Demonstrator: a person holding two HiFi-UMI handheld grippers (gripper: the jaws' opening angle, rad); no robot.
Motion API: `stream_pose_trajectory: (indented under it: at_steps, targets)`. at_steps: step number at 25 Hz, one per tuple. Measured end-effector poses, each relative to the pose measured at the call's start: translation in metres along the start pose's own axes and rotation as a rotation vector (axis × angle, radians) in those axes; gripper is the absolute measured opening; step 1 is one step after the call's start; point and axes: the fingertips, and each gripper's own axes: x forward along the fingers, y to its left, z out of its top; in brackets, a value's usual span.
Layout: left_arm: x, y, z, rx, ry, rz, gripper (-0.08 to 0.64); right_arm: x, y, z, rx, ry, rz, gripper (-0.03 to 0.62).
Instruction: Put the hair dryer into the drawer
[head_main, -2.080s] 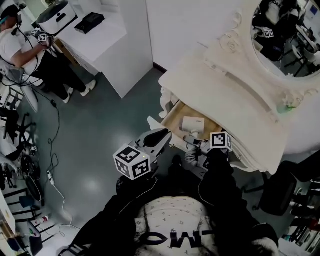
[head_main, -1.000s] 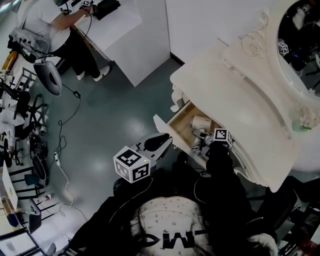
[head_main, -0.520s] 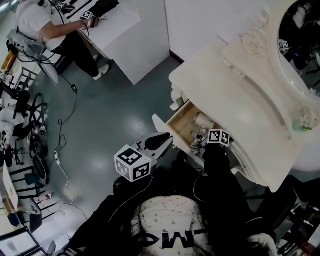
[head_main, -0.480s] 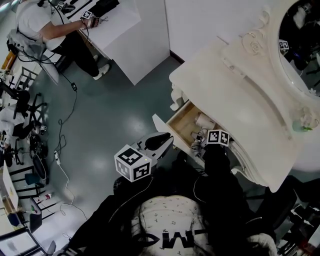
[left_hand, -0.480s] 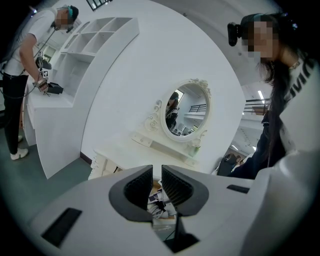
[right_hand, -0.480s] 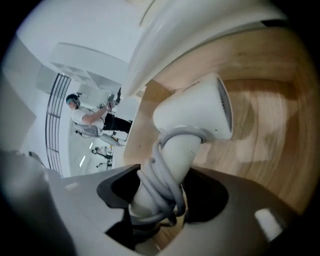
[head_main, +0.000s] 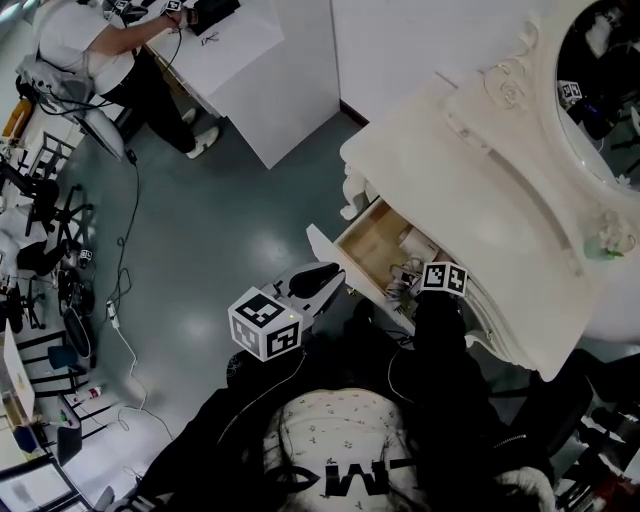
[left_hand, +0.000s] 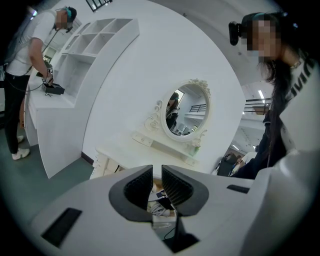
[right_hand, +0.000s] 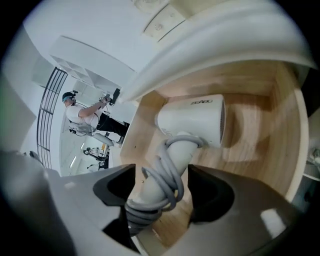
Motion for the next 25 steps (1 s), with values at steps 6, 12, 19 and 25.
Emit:
stream_pose_trajectory:
  at_steps: [6,12,19,25]
  targets:
    - [-0.005,-0.004,-0.001,0.013,-0.009,-0.017,0.054,-0.031,0.013,0.001,0.042,-0.09,-0.008,0.324]
    - [-0.016,-0.01,-0.005,0.029,-0.017,-0.035,0.054,-0.071,0.048,0.0,-0.071,-0.204,0.011,0.324]
    - [-0.034,-0.022,-0.012,0.055,-0.033,-0.072,0.054,-0.121,0.137,-0.007,-0.289,-0.386,0.098,0.319]
    - [-0.061,-0.04,-0.029,0.086,-0.03,-0.123,0.054,-0.156,0.217,-0.039,-0.42,-0.508,0.214,0.318]
